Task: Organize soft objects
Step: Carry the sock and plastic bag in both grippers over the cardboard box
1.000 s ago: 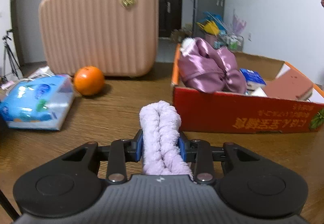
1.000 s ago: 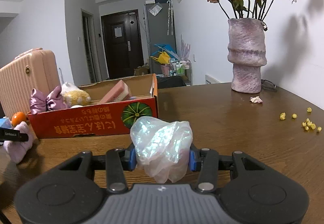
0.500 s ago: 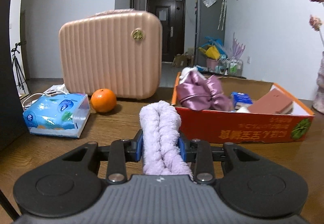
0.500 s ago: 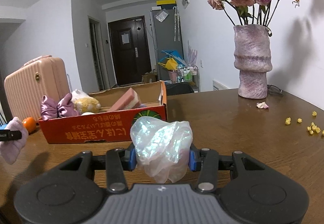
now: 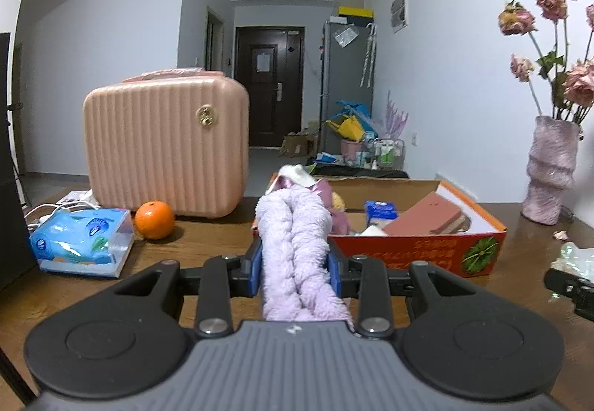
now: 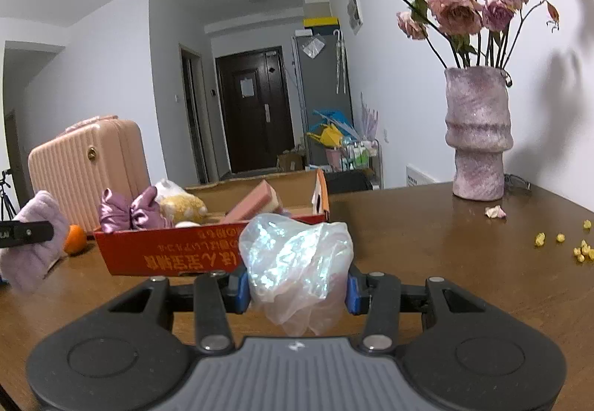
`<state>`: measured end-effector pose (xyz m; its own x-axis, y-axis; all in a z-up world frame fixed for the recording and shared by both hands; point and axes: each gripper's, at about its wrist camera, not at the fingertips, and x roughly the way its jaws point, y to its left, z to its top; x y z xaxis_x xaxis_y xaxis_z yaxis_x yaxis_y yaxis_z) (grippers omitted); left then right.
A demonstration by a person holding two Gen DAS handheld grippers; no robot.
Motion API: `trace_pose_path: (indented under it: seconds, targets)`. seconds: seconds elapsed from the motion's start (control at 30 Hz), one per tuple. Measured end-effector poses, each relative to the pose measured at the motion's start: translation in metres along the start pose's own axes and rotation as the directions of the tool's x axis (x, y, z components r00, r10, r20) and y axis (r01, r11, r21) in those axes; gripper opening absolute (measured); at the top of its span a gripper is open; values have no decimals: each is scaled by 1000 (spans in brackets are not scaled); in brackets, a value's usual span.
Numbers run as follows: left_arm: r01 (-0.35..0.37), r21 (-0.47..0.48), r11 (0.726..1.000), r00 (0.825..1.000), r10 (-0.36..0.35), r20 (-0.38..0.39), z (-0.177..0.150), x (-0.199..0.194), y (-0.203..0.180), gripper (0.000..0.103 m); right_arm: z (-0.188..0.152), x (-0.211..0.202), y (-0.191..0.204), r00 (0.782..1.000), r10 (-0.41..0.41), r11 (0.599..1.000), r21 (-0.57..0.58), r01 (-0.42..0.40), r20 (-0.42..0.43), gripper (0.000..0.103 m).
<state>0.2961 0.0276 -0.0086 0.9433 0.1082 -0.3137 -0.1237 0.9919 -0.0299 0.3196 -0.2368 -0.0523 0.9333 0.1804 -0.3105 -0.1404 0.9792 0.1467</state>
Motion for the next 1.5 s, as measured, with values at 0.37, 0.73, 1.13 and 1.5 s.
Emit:
trace_pose_path:
  seconds: [0.37,0.73,1.13,1.5]
  targets:
    - [51,-6,999,998,-50,45,10,-8,-20,33,5,3,18,997,30,998,-54,-26,66,45]
    - [85,-32,996,993,-82,81,25,1,-39,33,14,21,24,993,39,998,-55,-33,115,45]
    - [85,-53,995,992,-80,98,39,25,-46,33,28,41,28,985,44,999,-37,-38,168,46]
    - [87,-92,992,992,-78,97,54,59,-46,33,44,72,31,978,42,999,-15,-40,202,46]
